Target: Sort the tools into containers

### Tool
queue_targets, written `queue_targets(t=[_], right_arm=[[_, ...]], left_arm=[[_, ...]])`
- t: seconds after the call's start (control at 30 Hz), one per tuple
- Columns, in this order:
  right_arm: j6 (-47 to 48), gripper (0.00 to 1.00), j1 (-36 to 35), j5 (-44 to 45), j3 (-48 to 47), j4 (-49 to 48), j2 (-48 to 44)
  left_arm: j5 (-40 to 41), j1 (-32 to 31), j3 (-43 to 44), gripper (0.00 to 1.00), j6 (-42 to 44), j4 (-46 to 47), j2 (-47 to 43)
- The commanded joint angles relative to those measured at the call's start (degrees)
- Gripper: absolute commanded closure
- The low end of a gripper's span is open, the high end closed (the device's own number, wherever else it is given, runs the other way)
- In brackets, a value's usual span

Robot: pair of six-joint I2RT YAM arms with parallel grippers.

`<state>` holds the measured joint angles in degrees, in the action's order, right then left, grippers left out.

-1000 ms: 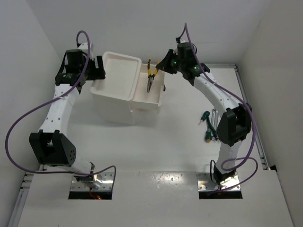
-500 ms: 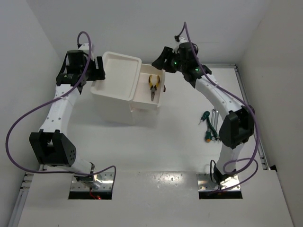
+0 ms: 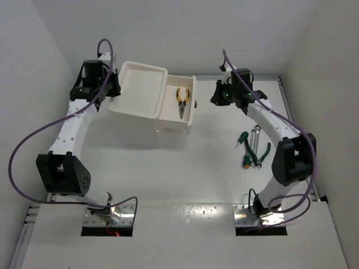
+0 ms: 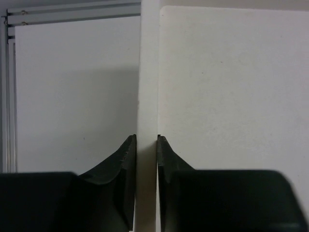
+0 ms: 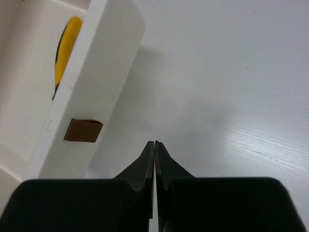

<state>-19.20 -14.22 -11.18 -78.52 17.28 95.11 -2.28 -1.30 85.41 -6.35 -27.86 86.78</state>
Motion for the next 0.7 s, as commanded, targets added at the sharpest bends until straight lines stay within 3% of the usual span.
queue_targets(t=[0.0,0.1,0.2,0.67], right_arm=[[3.7,1.00,-1.2,-3.9,-1.2,0.5,2.8],[3.7,0.98,-1.9,-5.4,-1.3,-2.2,4.5],[3.7,0.93,-2.4,-7.3,-4.8,-0.8,7.1],[-2.3,0.93,-6.0,-16.7,-7.9,-8.4,11.8]], left_arm=[[0.0,-0.4,0.7,0.91,0.3,-0.4,2.5],[-0.5,-0.4,0.7,1.00,0.3,-1.0,3.1],[-0.5,-0.4,0.7,1.00,0.3,-1.0,3.1],[-3.0,-0.4,0.7,1.00,0.3,-1.5,3.7]])
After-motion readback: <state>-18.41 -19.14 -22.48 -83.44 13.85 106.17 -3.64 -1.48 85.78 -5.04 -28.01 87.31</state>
